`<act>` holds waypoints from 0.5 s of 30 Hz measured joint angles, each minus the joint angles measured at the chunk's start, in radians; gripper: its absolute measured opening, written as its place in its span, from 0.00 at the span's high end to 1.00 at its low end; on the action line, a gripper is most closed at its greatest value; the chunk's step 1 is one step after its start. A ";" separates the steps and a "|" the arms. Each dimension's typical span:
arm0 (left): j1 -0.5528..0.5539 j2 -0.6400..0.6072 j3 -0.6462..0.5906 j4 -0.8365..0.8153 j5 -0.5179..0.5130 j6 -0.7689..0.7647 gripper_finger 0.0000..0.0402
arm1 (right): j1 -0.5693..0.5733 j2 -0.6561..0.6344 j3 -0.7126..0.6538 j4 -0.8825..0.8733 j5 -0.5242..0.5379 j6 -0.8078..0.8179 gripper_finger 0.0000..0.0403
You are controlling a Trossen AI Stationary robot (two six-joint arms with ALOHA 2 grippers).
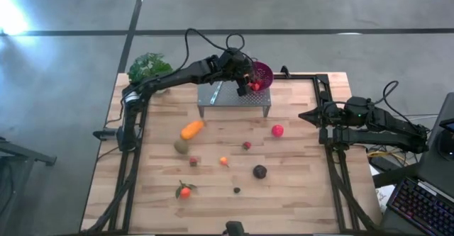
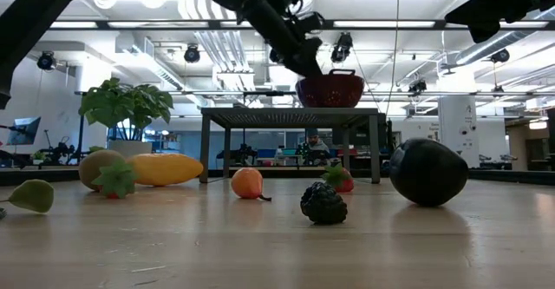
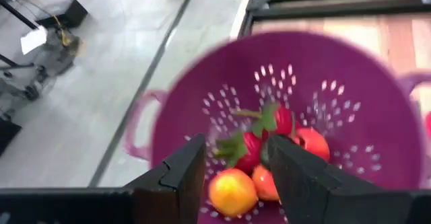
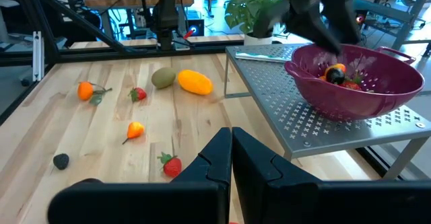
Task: Pick & Place Fruit
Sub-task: Put the red strawberry into the violet strainer bowl on the shelf
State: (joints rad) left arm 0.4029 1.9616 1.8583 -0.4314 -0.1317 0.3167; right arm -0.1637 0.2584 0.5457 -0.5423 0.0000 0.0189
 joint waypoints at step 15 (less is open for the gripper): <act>-0.089 -0.095 0.233 -0.620 -0.001 -0.022 0.59 | 0.000 0.000 0.000 0.000 0.000 0.000 0.98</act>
State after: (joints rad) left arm 0.3139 1.8667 2.0916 -1.0516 -0.1326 0.2946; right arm -0.1635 0.2584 0.5457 -0.5423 -0.0002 0.0189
